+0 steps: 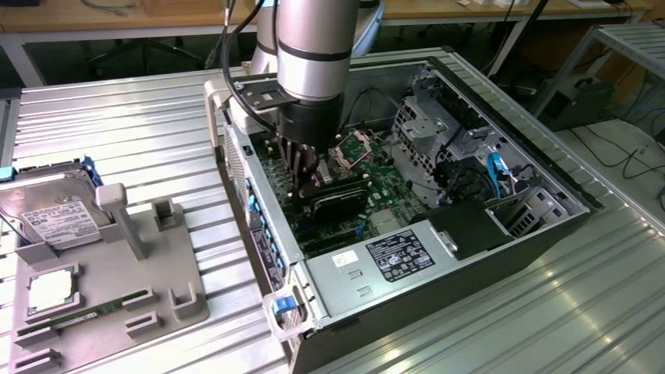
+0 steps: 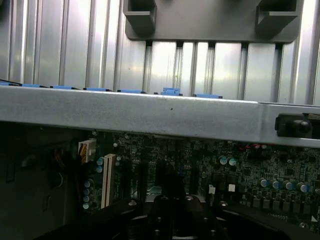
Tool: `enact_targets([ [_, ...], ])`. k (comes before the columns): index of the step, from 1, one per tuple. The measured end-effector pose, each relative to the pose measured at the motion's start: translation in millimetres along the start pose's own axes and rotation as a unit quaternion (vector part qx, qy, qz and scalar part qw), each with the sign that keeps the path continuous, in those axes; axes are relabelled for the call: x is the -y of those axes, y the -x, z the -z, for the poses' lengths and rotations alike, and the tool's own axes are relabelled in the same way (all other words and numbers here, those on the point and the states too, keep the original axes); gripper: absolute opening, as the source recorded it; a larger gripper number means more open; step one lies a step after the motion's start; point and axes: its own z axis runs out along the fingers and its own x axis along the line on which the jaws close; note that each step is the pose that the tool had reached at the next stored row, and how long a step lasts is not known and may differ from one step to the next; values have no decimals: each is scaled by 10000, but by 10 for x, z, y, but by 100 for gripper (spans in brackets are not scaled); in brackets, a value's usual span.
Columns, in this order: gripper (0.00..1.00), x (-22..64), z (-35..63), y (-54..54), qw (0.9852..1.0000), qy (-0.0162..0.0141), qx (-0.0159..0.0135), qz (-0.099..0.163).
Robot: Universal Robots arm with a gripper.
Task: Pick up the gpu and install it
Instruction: 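Press down on the gpu until it lock into place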
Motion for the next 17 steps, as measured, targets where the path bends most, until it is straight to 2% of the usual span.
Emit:
enact_targets([
  [8, 11, 1, -47, 7, 10000, -1, 2, 0],
  [12, 11, 0, -3, 4, 10000, -21, 15, -2],
  [17, 11, -5, 78, -7, 10000, -37, 4, -5],
])
